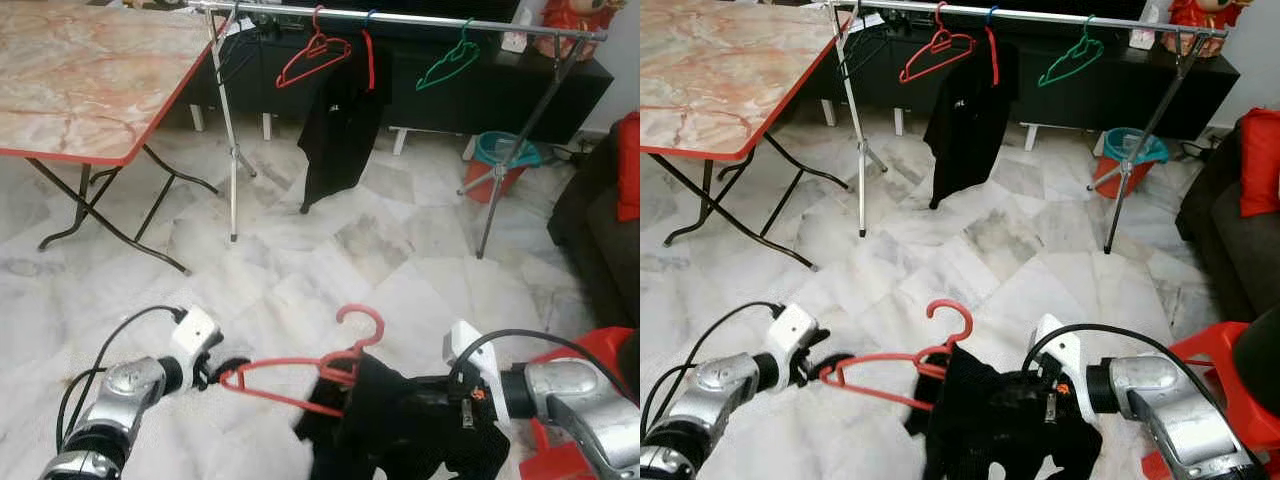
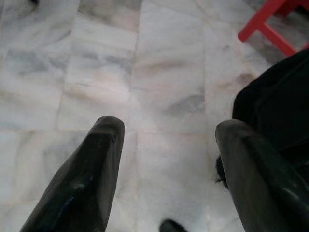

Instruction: Hang hanger

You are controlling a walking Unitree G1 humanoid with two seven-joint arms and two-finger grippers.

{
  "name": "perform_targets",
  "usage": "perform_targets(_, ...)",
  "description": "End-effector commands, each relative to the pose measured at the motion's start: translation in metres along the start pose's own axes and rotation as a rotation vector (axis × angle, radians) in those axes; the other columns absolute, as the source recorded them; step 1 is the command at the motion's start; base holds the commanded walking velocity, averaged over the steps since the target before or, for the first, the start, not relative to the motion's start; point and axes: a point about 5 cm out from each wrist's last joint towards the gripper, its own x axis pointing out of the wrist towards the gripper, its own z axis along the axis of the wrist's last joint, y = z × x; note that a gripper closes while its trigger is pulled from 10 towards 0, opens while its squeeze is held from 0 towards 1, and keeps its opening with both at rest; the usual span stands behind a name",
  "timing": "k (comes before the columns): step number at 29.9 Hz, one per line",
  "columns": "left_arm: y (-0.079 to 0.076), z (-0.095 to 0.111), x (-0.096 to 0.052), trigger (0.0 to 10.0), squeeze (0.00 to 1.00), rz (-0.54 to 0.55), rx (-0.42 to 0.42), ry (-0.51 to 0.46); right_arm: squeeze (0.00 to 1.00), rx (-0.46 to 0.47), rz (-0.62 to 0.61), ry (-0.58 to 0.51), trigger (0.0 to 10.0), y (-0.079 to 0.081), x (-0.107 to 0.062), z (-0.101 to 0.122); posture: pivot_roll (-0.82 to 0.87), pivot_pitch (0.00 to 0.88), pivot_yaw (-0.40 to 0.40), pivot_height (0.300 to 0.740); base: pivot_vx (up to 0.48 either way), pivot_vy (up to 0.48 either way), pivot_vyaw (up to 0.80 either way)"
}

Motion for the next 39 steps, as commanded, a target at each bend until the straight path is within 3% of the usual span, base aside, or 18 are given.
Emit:
perform_targets(1,-0.021,0.016,0.02,10.0,0.0,-0.078,0.1,-0.042,0.0,-0.077,0.095,-0.087,10.0,0.012,0.017,0.022,0.01,0.128,-0.071,0.74,0.0,0.0,0.0)
perform_targets(2,-0.013,0.018,0.022,10.0,0.0,0.035,0.152,-0.013,0.0,-0.075,0.096,-0.088,10.0,0.013,0.018,0.021,0.01,0.13,-0.069,0.74,0.0,0.0,0.0)
perform_targets(4,-0.006,0.02,0.021,10.0,0.0,0.114,0.22,0.01,0.0,-0.074,0.097,-0.082,10.0,0.013,0.019,0.02,0.01,0.13,-0.069,0.74,0.0,0.0,0.0)
perform_targets(8,0.016,0.015,0.013,10.0,0.0,0.282,0.5,0.187,0.0,-0.078,0.104,-0.051,10.0,0.015,0.019,0.016,0.01,0.131,-0.066,0.74,0.0,0.0,0.0)
perform_targets(12,0.034,0.017,0.003,10.0,0.0,0.416,0.529,0.223,0.0,-0.082,0.104,-0.016,10.0,0.015,0.02,0.011,0.01,0.132,-0.064,0.74,0.0,0.0,0.0)
perform_targets(19,0.052,0.016,-0.009,10.0,0.0,0.622,0.522,0.244,0.0,-0.086,0.118,0.034,10.0,0.016,0.019,0.005,0.01,0.134,-0.068,0.74,0.0,0.0,0.0)
perform_targets(22,0.058,0.013,-0.015,10.0,0.0,0.689,0.39,0.231,0.0,-0.084,0.11,0.071,10.0,0.015,0.017,-0.001,0.01,0.135,-0.068,0.74,0.0,0.0,0.0)
perform_targets(24,0.062,0.014,-0.018,10.0,0.0,0.754,0.251,0.182,0.0,-0.079,0.096,0.108,10.0,0.013,0.015,-0.007,0.01,0.135,-0.069,0.74,0.0,0.0,0.0)
perform_targets(27,0.066,0.016,-0.022,10.0,0.0,0.794,0.199,0.154,0.0,-0.079,0.052,0.157,10.0,0.008,0.014,-0.015,0.0,0.136,-0.068,0.74,0.0,0.0,0.0)
perform_targets(28,0.066,0.016,-0.022,10.0,0.0,0.794,0.199,0.154,0.0,-0.079,0.052,0.157,10.0,0.008,0.014,-0.015,0.0,0.136,-0.068,0.74,0.0,0.0,0.0)
perform_targets(29,0.069,0.022,-0.023,10.0,0.0,0.783,0.09,0.064,0.0,-0.072,0.016,0.191,10.0,0.003,0.014,-0.023,0.01,0.135,-0.068,0.74,0.0,0.0,0.0)
perform_targets(31,0.069,0.029,-0.022,10.0,0.0,0.742,0.028,-0.007,0.0,-0.071,0.005,0.205,10.0,0.001,0.014,-0.028,0.01,0.135,-0.068,0.74,0.0,0.0,0.0)
perform_targets(35,0.057,0.048,-0.012,10.0,0.0,0.487,-0.032,-0.17,0.0,-0.073,-0.076,0.24,10.0,-0.01,0.015,-0.035,0.01,0.134,-0.068,0.74,0.0,0.0,0.0)
perform_targets(36,0.051,0.054,-0.01,10.0,0.0,0.381,-0.028,-0.21,0.0,-0.077,-0.08,0.248,10.0,-0.011,0.015,-0.036,0.01,0.133,-0.067,0.74,0.0,0.0,0.0)
perform_targets(39,0.033,0.057,-0.006,10.0,0.0,0.154,0.002,-0.227,0.0,-0.078,-0.065,0.236,10.0,-0.012,0.016,-0.034,0.02,0.133,-0.066,0.74,0.0,0.0,0.0)
